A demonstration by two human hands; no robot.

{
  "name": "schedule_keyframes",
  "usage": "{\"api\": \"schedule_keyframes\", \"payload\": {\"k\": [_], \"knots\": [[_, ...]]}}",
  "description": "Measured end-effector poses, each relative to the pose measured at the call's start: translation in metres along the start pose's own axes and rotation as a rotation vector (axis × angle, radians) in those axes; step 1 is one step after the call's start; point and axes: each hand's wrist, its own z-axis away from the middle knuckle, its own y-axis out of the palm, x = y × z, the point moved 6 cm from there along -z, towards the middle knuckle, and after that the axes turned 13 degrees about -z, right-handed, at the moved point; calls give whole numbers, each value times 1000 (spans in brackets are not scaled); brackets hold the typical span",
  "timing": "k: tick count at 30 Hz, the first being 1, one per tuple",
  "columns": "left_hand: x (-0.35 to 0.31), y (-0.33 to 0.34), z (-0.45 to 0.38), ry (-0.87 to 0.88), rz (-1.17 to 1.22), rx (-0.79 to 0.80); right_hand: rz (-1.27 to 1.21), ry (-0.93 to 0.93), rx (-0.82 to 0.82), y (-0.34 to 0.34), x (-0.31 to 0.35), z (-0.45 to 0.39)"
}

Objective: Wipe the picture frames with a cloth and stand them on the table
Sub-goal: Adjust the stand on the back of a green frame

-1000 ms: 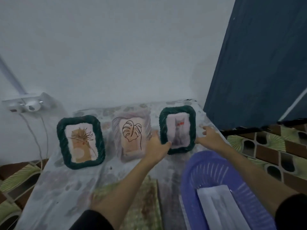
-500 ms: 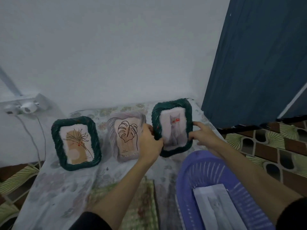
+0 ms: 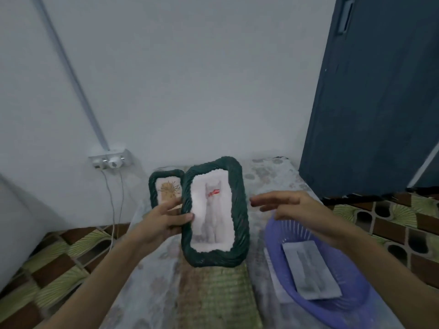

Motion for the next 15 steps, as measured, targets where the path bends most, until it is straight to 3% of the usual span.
{"api": "schedule_keyframes", "payload": {"k": [4,8,12,15], "knots": [[36,-3,53,-35,241,99,-96,-23,-40,41,5,14],[63,17,84,-25,412,169,-165,139,113,96,-19,22],[77,36,100,-27,448,222,-445,191,119,127,-37,37],[82,35,107,-96,247,139,-530,196,60,129,-49,45]]}}
